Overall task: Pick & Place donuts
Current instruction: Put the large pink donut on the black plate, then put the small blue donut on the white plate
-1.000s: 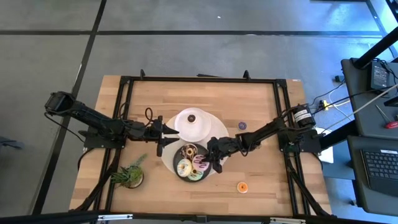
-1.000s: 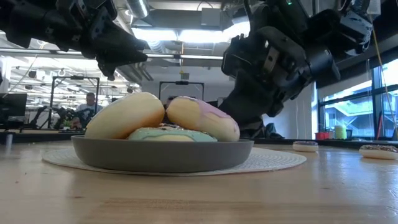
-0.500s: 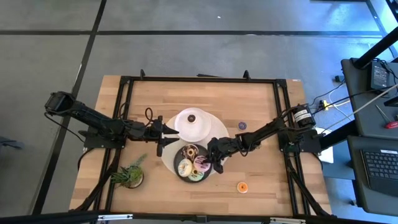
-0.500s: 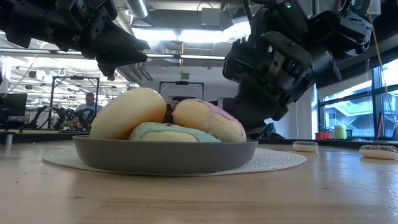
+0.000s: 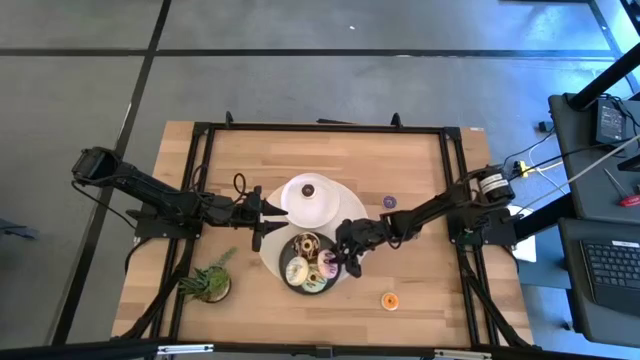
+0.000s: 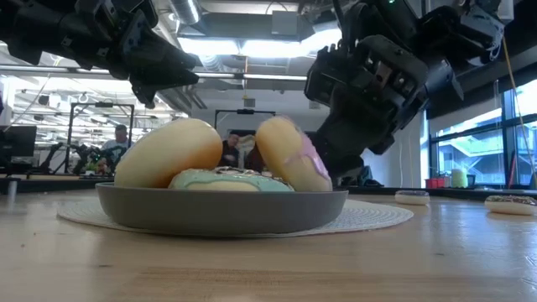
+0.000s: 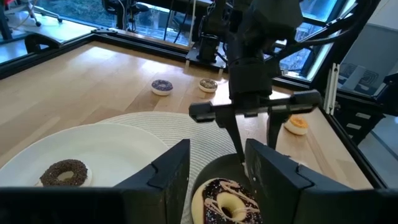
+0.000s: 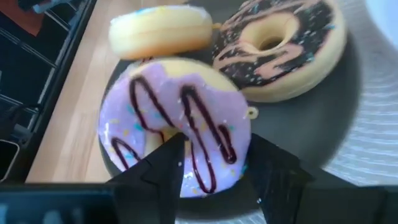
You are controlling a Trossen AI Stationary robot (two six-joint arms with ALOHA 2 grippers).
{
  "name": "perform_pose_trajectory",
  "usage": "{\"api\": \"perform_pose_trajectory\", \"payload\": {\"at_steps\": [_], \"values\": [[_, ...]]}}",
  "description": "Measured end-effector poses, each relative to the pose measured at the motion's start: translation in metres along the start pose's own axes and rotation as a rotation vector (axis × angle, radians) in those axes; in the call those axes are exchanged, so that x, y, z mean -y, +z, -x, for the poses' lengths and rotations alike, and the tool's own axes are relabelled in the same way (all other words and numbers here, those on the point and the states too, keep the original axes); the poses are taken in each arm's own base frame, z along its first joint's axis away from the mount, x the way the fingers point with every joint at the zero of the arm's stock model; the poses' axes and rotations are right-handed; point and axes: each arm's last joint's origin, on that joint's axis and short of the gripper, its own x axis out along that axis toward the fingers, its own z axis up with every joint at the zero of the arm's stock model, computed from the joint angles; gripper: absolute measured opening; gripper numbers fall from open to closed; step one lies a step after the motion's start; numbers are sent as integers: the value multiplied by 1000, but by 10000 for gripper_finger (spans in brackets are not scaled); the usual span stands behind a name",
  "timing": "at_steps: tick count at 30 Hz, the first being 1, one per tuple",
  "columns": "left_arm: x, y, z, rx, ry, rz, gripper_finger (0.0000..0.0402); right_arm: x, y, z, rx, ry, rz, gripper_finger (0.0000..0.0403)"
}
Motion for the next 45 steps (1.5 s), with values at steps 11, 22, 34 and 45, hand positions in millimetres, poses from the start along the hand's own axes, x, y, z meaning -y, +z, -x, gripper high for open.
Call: {"api": "perform_pose_trajectory", "payload": {"at_steps": [11,22,34,45], "values": [[0,0,0,0,0,0,149,9,14,37,-90,-145,-29,171],[0,0,0,0,0,0,149,41,5,126,-213,-955,-255,170],[0,0,0,0,0,0,151,78,-4,139,-353,-991,-462,170],[0,0,0,0,0,0,152,89,-28,133,-316,-947,-484,170]]}}
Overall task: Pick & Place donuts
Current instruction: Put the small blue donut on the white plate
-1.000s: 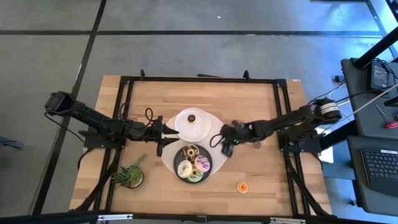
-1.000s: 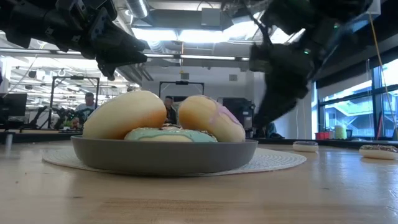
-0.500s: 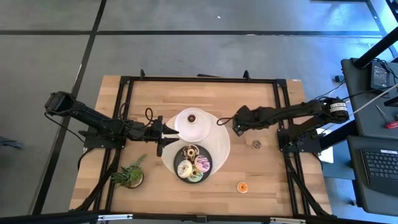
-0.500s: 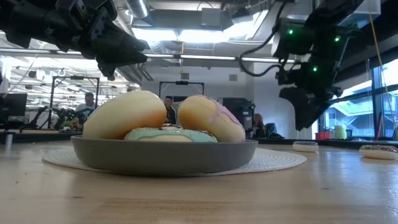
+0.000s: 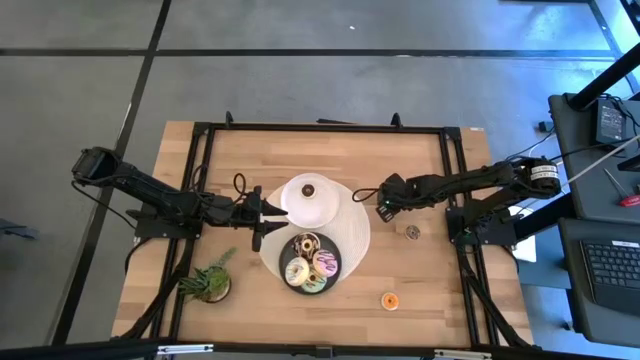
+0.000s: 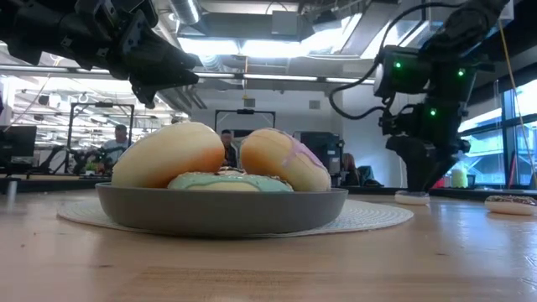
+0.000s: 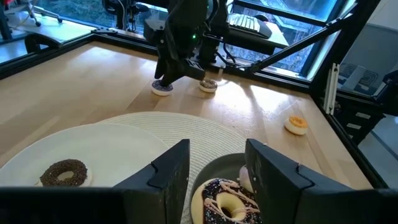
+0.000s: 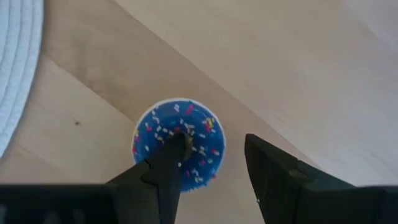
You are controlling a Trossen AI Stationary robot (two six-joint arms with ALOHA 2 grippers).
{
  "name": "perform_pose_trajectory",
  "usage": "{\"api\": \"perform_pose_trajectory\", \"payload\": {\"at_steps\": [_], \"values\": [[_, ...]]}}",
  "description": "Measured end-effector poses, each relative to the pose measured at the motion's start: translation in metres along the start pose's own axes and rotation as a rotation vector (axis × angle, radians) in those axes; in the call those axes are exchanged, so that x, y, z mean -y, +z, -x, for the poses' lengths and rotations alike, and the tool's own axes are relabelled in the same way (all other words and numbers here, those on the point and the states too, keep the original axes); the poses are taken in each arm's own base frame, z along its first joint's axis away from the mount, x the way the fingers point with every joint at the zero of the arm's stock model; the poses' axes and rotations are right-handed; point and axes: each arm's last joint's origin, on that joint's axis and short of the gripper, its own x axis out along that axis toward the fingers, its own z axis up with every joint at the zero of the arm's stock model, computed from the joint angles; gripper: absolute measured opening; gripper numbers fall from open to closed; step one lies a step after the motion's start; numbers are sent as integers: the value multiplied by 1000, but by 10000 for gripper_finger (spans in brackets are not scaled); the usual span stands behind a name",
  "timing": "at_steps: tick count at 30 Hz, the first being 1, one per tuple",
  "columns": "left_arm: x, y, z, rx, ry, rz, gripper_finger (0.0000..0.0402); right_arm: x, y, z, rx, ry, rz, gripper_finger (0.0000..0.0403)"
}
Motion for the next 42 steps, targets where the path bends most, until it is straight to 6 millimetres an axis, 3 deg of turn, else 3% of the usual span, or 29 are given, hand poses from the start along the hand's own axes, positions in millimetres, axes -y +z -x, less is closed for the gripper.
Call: {"api": "perform_pose_trajectory", "payload": {"at_steps": [7,15,19,23,31,37,42], "values": [[0,0,0,0,0,0,148,1,-3,-4,7,15,-3,154],[0,0,0,0,0,0,152,-1,0,-3,19,31,94,69],[0,0,0,0,0,0,150,-9,12,6,64,65,140,36],[0,0,0,0,0,0,148,-29,31,20,232,175,267,25],[0,0,0,0,0,0,152,-64,64,49,566,421,313,30],[0,-1,0,-10,3,-3,148,-90,87,50,539,488,392,30],[-1,-2,0,-16,4,-3,152,-115,101,31,441,468,466,31]]}}
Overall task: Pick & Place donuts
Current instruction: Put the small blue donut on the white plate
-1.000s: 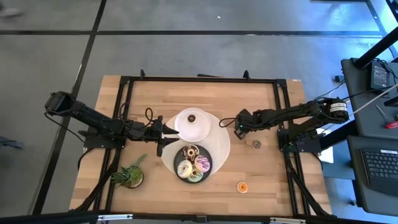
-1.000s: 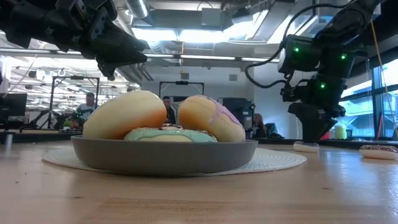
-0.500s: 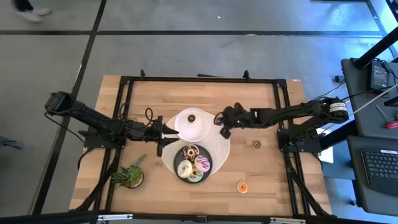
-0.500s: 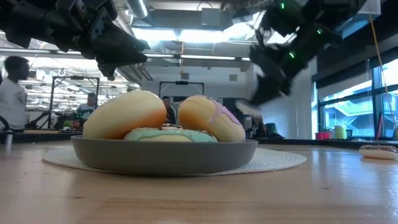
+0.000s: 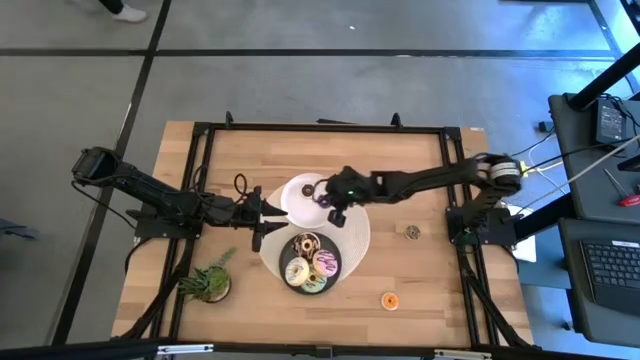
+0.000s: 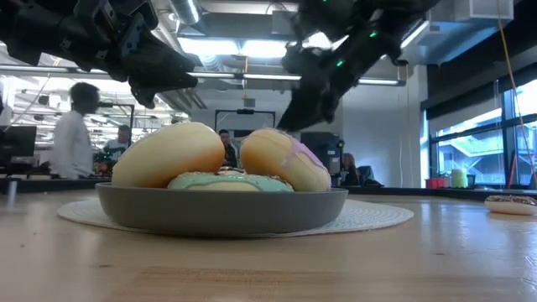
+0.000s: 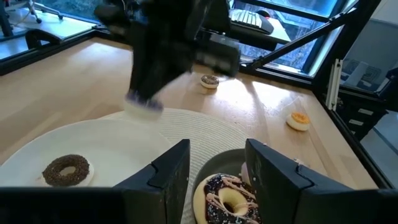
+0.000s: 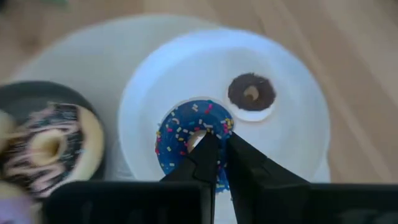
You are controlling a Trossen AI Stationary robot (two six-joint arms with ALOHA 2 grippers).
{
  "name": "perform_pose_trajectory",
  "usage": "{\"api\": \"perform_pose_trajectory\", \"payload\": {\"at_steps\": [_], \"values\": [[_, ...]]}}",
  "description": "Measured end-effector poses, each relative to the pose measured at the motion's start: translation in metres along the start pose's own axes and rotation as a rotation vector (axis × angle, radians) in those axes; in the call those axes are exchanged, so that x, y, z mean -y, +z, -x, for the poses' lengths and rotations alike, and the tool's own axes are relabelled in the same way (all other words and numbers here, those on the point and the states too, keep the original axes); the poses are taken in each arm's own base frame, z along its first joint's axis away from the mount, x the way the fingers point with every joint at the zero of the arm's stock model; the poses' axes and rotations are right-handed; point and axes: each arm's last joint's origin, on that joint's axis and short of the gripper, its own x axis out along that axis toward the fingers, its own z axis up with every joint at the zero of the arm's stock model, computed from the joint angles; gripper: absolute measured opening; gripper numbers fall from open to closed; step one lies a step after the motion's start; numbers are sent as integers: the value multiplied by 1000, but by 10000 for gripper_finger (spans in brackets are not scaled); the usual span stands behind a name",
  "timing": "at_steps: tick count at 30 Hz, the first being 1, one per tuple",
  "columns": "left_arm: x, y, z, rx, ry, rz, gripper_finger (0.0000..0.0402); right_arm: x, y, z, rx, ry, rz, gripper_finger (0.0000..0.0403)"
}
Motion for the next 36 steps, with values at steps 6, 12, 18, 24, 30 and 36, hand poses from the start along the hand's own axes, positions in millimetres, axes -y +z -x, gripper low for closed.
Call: {"api": "perform_pose_trajectory", "payload": {"at_steps": [6,12,18,24,30,36], "values": [[0,-1,0,-11,-3,-4,150,-7,-1,-43,-87,36,8,31],[0,-1,0,-15,-2,-5,150,-9,-1,-68,-146,26,13,31],[0,-2,0,-17,-2,-7,152,4,-4,-70,-218,-104,2,31],[0,-2,0,-18,-2,-7,148,19,-3,-71,-224,-147,-97,31],[0,-2,0,-22,-1,-9,152,21,-6,-70,-259,-134,-92,31],[0,-2,0,-22,-1,-9,150,20,-6,-70,-265,-115,-64,39]]}}
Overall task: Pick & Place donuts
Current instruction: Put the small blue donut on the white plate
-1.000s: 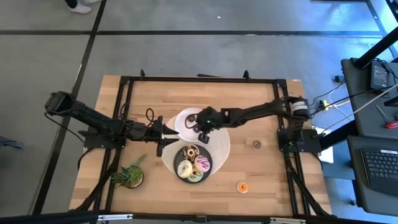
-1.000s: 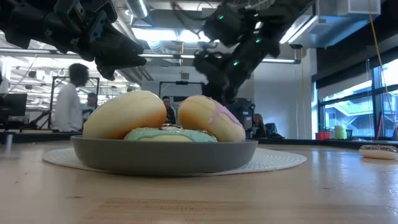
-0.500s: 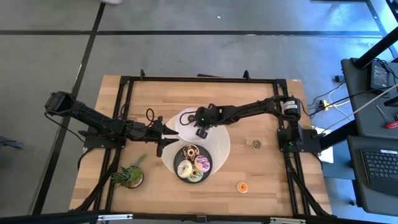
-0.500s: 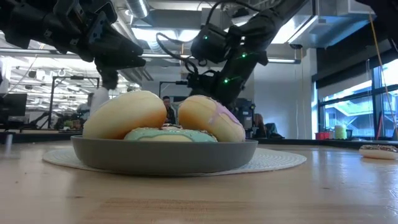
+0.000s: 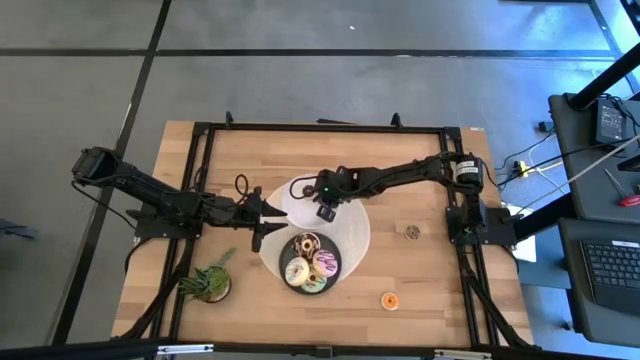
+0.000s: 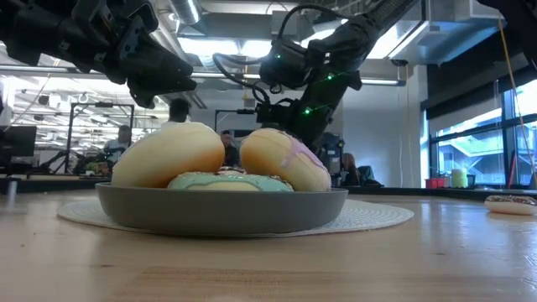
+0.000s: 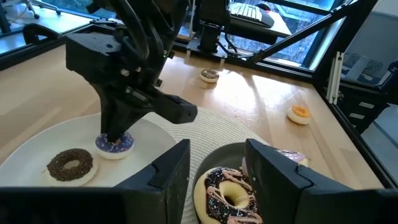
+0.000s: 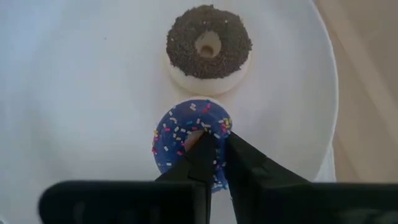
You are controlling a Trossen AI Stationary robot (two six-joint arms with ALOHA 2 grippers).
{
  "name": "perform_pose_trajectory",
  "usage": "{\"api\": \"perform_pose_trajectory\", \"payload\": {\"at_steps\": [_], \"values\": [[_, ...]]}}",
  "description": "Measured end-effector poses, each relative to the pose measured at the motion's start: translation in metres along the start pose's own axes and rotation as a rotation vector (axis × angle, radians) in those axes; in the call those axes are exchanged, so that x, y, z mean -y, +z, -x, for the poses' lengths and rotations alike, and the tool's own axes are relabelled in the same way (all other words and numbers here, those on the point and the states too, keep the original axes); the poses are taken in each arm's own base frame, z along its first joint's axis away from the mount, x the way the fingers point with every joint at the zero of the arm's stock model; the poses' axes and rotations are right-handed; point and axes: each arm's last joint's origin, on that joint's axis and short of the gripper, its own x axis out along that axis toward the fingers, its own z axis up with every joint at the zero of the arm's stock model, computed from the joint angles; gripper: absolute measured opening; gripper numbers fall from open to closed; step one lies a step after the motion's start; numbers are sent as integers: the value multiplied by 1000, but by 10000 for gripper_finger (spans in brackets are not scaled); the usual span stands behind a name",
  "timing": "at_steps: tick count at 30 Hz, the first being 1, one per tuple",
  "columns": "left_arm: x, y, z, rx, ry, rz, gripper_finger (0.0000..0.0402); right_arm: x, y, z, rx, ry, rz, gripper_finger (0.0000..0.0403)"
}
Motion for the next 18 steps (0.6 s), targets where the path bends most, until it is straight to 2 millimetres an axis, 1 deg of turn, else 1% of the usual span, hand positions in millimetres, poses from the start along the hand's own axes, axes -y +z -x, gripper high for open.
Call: {"api": "perform_pose_trajectory", "payload": {"at_steps": [10,14,18], "values": [[0,0,0,0,0,1,152,0,-1,0,-8,-2,-5,121],[0,0,0,0,0,1,150,1,-1,0,-4,-19,-5,141],[0,0,0,0,0,1,148,1,-1,0,-2,-34,-5,151]]}}
